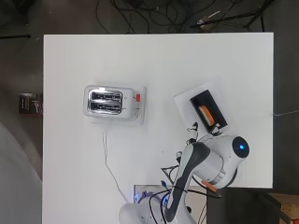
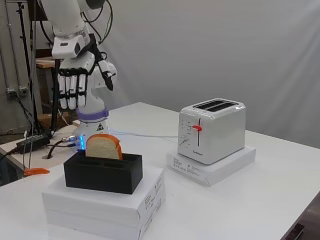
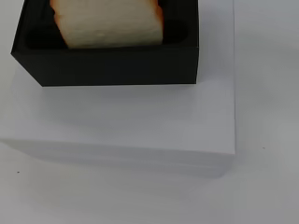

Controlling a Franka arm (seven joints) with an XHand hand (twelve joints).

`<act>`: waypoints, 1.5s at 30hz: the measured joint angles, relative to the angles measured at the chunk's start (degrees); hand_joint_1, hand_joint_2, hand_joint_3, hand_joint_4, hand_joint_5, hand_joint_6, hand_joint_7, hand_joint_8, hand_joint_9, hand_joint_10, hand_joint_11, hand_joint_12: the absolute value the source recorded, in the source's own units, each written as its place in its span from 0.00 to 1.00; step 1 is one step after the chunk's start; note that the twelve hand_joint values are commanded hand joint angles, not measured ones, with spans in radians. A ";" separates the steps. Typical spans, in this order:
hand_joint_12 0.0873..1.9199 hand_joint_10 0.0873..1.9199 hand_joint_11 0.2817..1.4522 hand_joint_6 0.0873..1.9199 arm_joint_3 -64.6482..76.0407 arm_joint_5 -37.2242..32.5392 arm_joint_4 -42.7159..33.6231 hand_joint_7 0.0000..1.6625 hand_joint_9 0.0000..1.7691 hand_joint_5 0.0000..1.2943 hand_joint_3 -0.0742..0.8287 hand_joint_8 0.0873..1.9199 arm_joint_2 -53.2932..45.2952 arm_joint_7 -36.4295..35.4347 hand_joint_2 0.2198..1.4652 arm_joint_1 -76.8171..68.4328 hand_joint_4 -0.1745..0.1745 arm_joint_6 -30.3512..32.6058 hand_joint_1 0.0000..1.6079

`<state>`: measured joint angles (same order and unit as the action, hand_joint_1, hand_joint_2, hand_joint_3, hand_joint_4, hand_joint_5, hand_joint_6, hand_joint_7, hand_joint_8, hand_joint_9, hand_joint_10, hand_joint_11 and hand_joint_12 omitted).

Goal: Teleoperate dual arm-hand system to toast a bread

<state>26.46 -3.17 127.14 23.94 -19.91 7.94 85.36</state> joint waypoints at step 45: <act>0.00 0.00 0.24 0.00 7.53 0.21 -0.80 0.26 0.39 0.28 0.07 0.00 -2.17 -8.72 0.64 1.59 0.65 3.34 0.14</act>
<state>33.99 -2.96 126.34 21.77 -28.63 9.54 88.70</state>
